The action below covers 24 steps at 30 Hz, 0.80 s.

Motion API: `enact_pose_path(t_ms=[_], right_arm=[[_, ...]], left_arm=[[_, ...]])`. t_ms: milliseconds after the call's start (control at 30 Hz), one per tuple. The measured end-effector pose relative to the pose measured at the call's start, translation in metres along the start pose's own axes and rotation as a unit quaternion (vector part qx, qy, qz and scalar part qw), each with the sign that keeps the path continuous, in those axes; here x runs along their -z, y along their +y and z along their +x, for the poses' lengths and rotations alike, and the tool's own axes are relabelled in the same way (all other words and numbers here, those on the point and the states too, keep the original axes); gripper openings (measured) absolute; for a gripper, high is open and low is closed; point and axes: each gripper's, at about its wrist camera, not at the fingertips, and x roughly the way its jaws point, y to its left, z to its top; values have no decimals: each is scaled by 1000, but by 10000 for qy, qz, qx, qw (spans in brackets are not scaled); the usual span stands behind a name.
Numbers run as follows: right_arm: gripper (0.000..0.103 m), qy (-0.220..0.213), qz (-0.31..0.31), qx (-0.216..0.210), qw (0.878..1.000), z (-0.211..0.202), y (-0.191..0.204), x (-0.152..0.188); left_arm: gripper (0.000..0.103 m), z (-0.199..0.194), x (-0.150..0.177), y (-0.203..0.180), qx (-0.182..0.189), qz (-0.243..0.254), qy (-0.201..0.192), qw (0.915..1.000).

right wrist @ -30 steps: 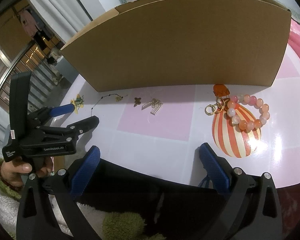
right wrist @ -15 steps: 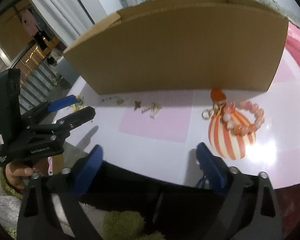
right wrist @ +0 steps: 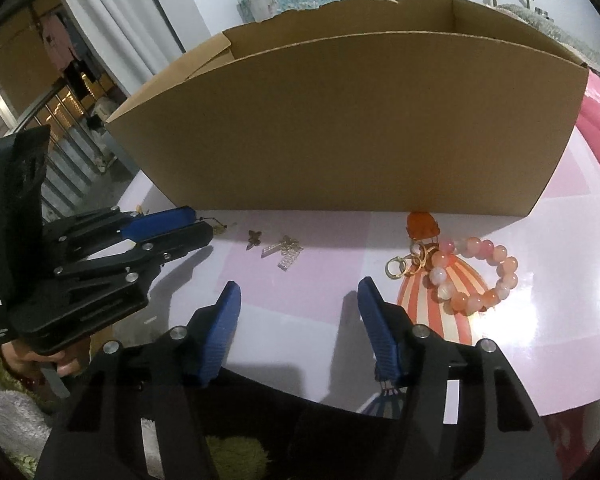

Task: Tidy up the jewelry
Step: 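Close the left gripper on a small gold charm beside the box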

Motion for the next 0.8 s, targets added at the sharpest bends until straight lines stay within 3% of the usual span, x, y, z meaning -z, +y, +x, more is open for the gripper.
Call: enact_pose_path(t_ms=[233,500,667,800], right_arm=[[60,9,0,1,10000,3,-3,-2],[60,-27,5,-16,10000,2,-3,-3],[60,-57,-7,2,10000,-1,-1,-1],[60,-88,3,22,10000,-4,0,0]], left_arm=[[19,14,-3,-6,-132,160,215,9996],[15,13,-3,-12,-263,271,167,9991],[4,14,-2,-12,-295,325,138,9989],[4,13,0,-12,-318,372,81,9988]])
